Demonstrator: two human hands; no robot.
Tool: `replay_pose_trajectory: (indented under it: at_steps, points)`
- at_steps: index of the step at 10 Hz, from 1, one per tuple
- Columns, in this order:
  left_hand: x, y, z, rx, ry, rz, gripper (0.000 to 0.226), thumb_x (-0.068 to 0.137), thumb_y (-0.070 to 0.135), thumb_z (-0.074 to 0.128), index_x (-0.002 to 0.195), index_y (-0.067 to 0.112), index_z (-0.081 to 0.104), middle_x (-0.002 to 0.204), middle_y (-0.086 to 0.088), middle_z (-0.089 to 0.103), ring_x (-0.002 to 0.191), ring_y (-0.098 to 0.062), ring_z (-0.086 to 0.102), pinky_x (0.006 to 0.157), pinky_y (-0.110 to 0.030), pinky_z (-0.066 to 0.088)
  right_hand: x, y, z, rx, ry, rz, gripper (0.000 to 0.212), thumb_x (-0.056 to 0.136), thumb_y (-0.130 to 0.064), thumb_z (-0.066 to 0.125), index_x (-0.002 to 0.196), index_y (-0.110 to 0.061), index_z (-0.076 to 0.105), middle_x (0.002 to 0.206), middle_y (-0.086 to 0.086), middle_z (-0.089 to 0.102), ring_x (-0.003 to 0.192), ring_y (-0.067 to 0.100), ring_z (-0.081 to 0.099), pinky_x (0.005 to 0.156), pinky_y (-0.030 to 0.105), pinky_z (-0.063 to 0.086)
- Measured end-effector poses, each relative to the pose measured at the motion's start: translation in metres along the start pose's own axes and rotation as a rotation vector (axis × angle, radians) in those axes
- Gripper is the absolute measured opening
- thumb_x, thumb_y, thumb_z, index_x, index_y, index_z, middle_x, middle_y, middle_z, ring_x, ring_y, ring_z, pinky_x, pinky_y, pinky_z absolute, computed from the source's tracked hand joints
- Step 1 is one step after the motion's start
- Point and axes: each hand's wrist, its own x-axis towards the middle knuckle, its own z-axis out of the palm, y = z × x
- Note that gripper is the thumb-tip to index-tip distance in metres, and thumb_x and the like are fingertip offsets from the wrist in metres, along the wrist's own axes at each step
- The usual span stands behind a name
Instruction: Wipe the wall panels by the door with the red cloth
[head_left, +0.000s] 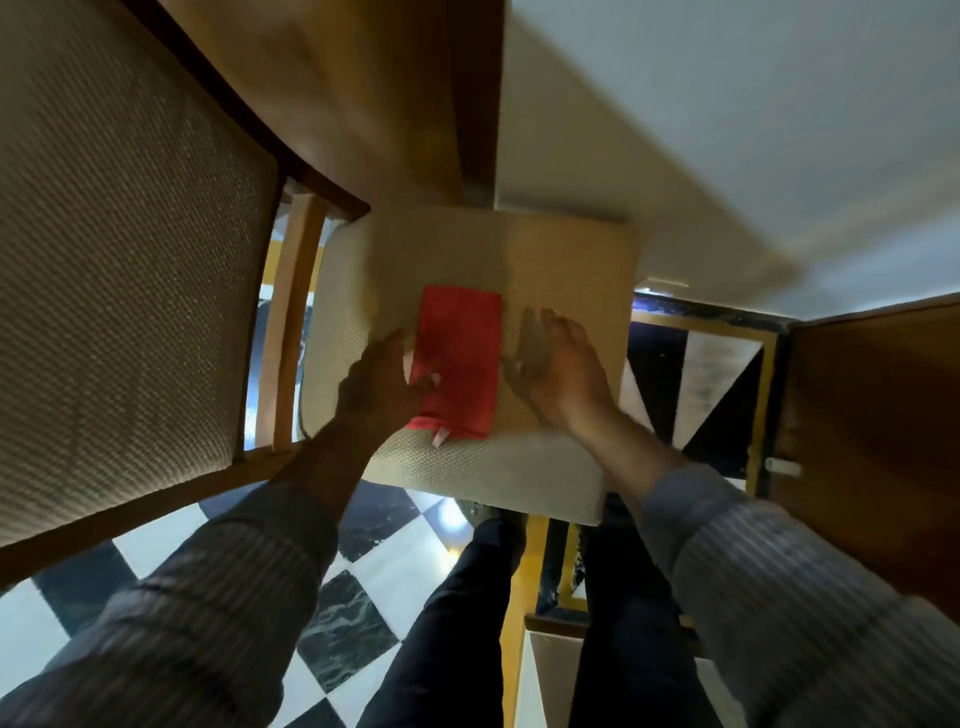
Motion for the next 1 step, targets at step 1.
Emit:
replay_pose_trajectory:
  at_steps: [1]
  points:
    - [-0.0200,0.0177,-0.0192,0.147,0.023,0.054,0.093,0.088,0.061,0.064,0.160,0.019,0.022,0.160,-0.015,0.039,0.144,-0.039,0.041,0.113,-0.053,0.038,-0.0148,-0.0045,-0.0447,-0.102,0.076,0.002,0.072,0.092,-0.029,0.067,0.154,-0.015,0.033,0.154,0.012,0.038,0.136,0.035,0.046,0.110,0.044,0.043]
